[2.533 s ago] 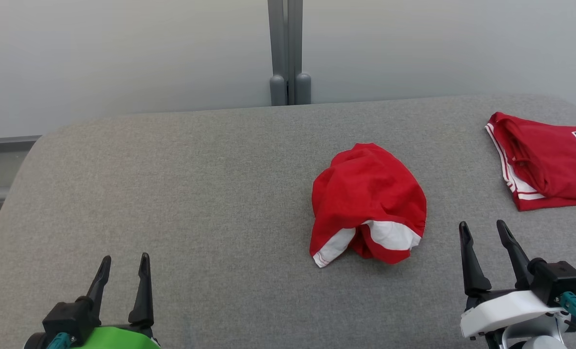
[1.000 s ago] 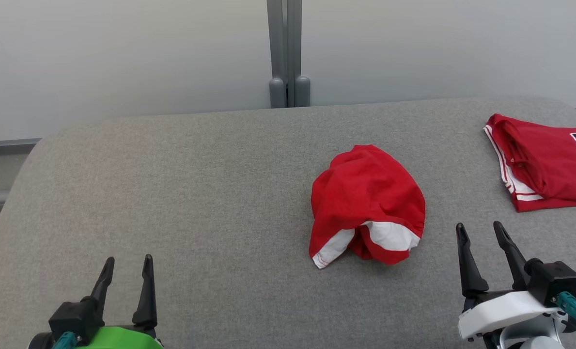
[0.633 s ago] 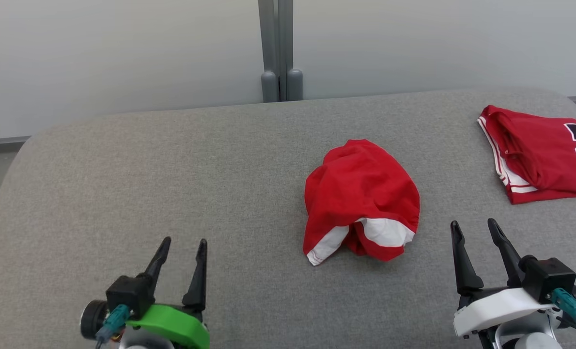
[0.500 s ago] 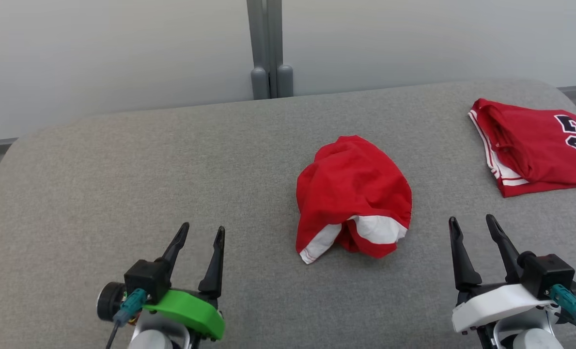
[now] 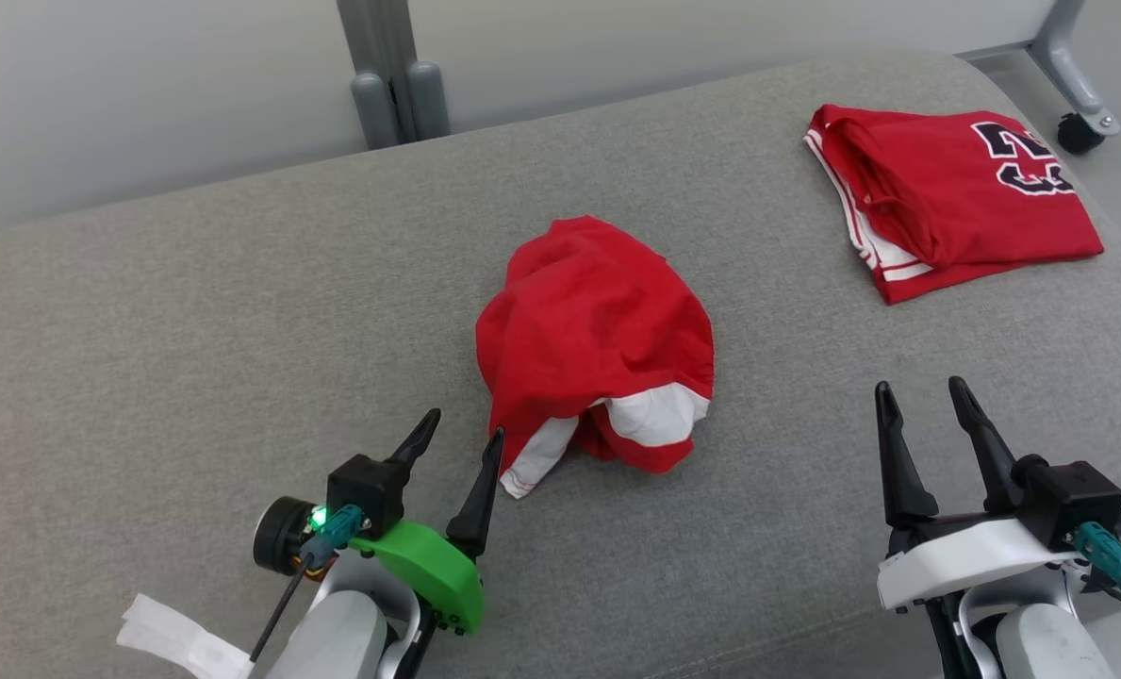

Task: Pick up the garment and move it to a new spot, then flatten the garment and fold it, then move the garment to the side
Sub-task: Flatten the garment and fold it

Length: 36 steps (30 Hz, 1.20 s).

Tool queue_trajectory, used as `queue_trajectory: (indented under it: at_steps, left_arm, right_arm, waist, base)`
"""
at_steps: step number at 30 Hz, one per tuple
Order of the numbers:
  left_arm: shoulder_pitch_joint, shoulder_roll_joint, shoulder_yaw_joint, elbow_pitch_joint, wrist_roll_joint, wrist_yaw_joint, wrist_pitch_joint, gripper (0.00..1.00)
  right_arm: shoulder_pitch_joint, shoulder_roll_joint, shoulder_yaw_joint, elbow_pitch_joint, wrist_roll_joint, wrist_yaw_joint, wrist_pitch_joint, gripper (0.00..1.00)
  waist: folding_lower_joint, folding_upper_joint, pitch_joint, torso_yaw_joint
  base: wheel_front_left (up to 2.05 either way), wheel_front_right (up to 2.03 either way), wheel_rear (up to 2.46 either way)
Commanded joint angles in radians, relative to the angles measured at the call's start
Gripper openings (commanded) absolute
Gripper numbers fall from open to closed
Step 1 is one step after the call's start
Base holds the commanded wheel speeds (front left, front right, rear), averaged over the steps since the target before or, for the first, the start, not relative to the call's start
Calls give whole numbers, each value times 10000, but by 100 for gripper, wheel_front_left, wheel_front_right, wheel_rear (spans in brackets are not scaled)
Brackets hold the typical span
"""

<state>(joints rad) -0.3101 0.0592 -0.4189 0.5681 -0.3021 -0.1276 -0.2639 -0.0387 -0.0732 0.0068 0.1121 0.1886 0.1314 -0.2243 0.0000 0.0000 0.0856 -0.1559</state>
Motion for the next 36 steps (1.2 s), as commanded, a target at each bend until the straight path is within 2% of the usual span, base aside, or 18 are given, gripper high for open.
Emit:
queue_trajectory:
  at_steps: [1,14,15,16,17,18,24,36]
  left_arm:
    - [-229,29,-84,209,-24,-33,3,100]
    - [-833,-38,-1137,1922,-509,-26,2,100]
    - [-889,-43,-1170,2101,-516,-27,2,83]
    - [-956,-50,-1208,2205,-533,-27,2,37]
    - [-1034,-56,-1215,2289,-591,-26,2,4]
    - [-1065,-58,-1225,2336,-633,-27,2,0]
    - [-978,-20,-782,1932,-724,-26,3,0]
    - [995,965,522,316,-185,157,2,0]
  right_arm:
    - [-146,22,-34,2,-37,-17,-97,100]
    - [-407,93,80,189,-40,-17,-229,100]
    - [-449,96,91,194,-33,-17,-246,100]
    - [-479,101,106,206,-28,-17,-257,100]
    - [-491,107,121,214,-32,-17,-265,100]
    - [-490,111,125,233,-33,-17,-276,100]
    - [-303,116,-64,358,-58,-17,-333,100]
    - [167,142,-39,665,127,-17,-350,100]
  waist:
    - [0,0,536,-560]
    - [0,0,848,-831]
    - [0,0,868,-841]
    - [0,0,880,-851]
    - [0,0,887,-859]
    - [0,0,887,-860]
    - [0,0,611,-625]
    - [0,0,-470,658]
  base:
    - [0,0,0]
    - [0,0,0]
    - [0,0,0]
    - [0,0,0]
    - [0,0,0]
    - [0,0,0]
    - [0,0,0]
    - [0,0,0]
